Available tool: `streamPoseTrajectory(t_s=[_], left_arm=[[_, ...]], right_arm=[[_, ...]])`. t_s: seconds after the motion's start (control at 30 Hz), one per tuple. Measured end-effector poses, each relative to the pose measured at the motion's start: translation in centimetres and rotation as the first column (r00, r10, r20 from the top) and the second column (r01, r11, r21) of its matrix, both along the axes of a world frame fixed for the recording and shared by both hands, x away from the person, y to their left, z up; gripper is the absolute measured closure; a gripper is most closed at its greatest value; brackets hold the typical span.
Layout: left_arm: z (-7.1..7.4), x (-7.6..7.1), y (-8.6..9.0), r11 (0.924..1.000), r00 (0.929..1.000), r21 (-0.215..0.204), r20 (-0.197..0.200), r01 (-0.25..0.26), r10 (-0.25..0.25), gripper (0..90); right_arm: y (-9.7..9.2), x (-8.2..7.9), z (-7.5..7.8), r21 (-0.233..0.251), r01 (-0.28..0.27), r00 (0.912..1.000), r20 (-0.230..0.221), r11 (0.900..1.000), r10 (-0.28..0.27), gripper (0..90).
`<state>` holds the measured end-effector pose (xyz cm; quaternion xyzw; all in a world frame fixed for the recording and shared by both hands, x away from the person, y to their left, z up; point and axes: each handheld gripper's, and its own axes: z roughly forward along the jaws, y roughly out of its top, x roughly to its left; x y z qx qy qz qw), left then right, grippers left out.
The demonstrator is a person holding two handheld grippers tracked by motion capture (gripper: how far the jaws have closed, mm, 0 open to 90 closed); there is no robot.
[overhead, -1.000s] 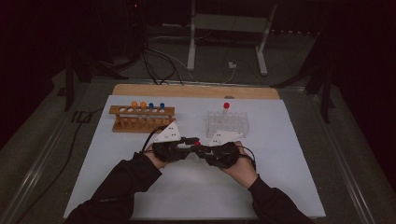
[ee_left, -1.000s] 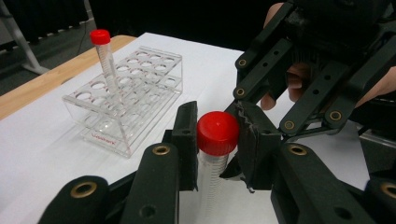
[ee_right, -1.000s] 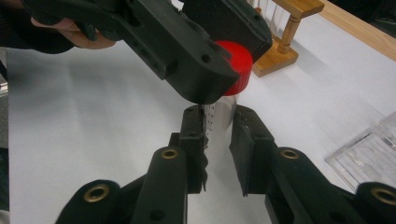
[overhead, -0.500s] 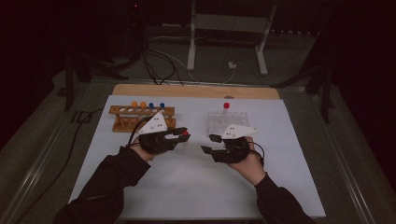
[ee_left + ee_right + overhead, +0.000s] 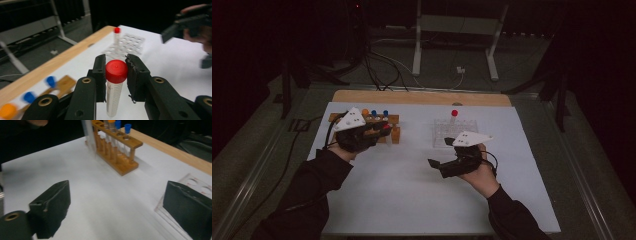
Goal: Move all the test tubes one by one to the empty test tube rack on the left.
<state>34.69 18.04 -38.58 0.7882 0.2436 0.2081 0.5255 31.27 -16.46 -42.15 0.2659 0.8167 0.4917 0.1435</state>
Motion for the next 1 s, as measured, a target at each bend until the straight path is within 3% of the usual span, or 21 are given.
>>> streamPoseTrajectory(t_s=[0.17, 0.43, 0.63, 0.8, 1.0], left_arm=[[0.7, 0.8, 2.3, 0.9971, 0.9970, -0.004, 0.012, -0.076, 0.076, 72.0], [1.5, 2.0, 5.5, 0.9804, 0.9801, -0.018, 0.026, -0.196, 0.197, 72.0], [1.6, 3.3, 7.3, 0.9621, 0.9617, -0.018, 0.031, -0.272, 0.272, 72.0], [1.4, 4.7, 8.6, 0.9383, 0.9381, -0.026, 0.026, -0.345, 0.346, 72.0], [0.8, 6.3, 9.2, 0.9158, 0.9158, -0.037, 0.023, -0.400, 0.401, 72.0]], right_arm=[[-0.1, 0.1, -0.1, 0.014, -0.003, 0.9999, -0.010, 0.9999, 0.004, 0.1], [-0.3, 0.1, 0.0, 0.009, 0.000, 1.0000, 0.005, 1.0000, 0.000, 0.1], [-0.3, 0.0, 0.0, 0.006, -0.002, 0.9999, 0.010, 1.0000, 0.002, 0.2], [-0.3, 0.1, 0.0, -0.005, -0.010, 0.9999, 0.009, 0.9999, 0.010, 0.1], [-0.4, 0.1, 0.0, 0.000, -0.015, 0.9999, 0.006, 0.9999, 0.015, 0.2]])
